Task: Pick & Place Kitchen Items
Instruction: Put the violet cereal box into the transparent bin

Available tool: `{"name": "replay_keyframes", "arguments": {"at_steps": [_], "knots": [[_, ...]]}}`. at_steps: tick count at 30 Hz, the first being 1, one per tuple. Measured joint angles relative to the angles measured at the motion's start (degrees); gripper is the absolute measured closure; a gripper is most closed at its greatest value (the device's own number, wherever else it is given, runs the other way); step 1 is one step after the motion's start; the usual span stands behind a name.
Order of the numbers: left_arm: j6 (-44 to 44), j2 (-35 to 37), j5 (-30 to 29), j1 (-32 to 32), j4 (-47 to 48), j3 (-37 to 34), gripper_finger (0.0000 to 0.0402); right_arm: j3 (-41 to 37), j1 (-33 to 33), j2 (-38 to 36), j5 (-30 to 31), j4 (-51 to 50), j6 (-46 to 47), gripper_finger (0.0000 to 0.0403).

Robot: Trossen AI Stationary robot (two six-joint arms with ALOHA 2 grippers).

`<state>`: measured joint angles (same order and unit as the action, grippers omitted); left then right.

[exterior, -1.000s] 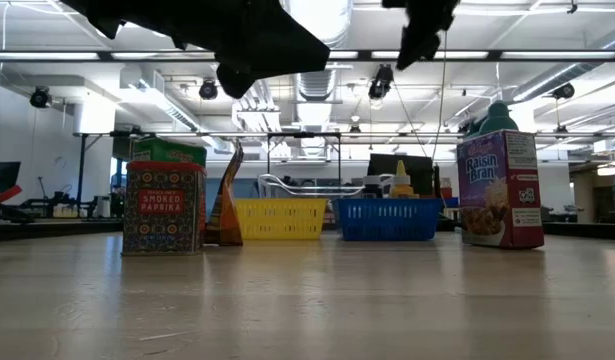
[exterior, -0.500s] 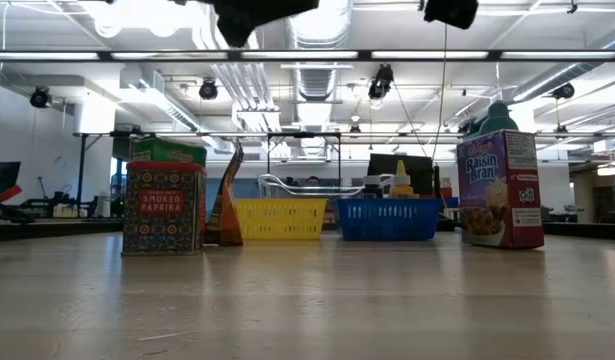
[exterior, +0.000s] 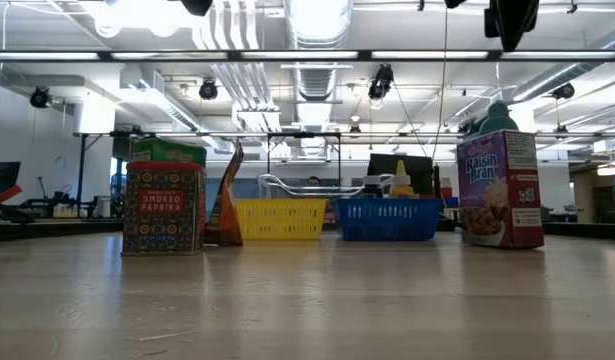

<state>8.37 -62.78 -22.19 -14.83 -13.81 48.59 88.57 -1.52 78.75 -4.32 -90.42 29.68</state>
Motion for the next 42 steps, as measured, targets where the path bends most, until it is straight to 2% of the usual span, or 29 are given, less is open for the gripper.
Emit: {"name": "replay_keyframes", "arguments": {"at_steps": [4, 9, 12, 17, 21, 27, 31, 36, 42], "knots": [[-0.70, 0.87, -1.09, 0.04, 0.31, -0.14, 0.0310, -0.85, 0.01, 0.06, -3.14, 0.20, -0.71, 0.0279], [-5.43, 1.00, -9.80, 0.13, 0.27, -0.14, 0.0310, -0.70, 0.00, -0.21, -4.03, 0.45, 1.68, 0.0235], [-9.08, 1.00, -13.42, 0.13, 0.33, -0.14, 0.0310, -0.70, -0.34, -0.22, 0.45, 0.41, 6.44, 0.0208], [-14.41, 1.00, -14.21, 0.15, 0.33, -0.14, 0.0310, -1.43, -0.37, -0.22, 9.16, 2.26, 16.06, 0.0170], [-18.61, 1.00, -15.89, 0.24, 0.36, -0.14, 0.0310, -2.10, -0.37, 0.58, 9.28, 4.96, 20.73, 0.0139], [-18.87, 1.44, -18.90, 0.24, 0.57, -0.14, 0.0310, -2.30, -0.37, 4.28, 8.21, 4.91, 20.76, 0.0097], [-20.45, 1.44, -19.29, 0.62, 0.79, -0.19, 0.0310, -2.84, -0.37, 7.01, 8.86, 5.21, 20.14, 0.0080], [-21.20, 2.86, -22.74, 1.39, 3.47, -0.19, 0.0310, -3.76, -0.37, 10.67, 8.80, 5.67, 22.32, 0.0068], [-15.59, 7.63, -23.13, 4.55, 14.84, -0.19, 0.0310, -5.31, -0.37, 13.46, 7.32, 6.33, 25.53, 0.0068]]}}
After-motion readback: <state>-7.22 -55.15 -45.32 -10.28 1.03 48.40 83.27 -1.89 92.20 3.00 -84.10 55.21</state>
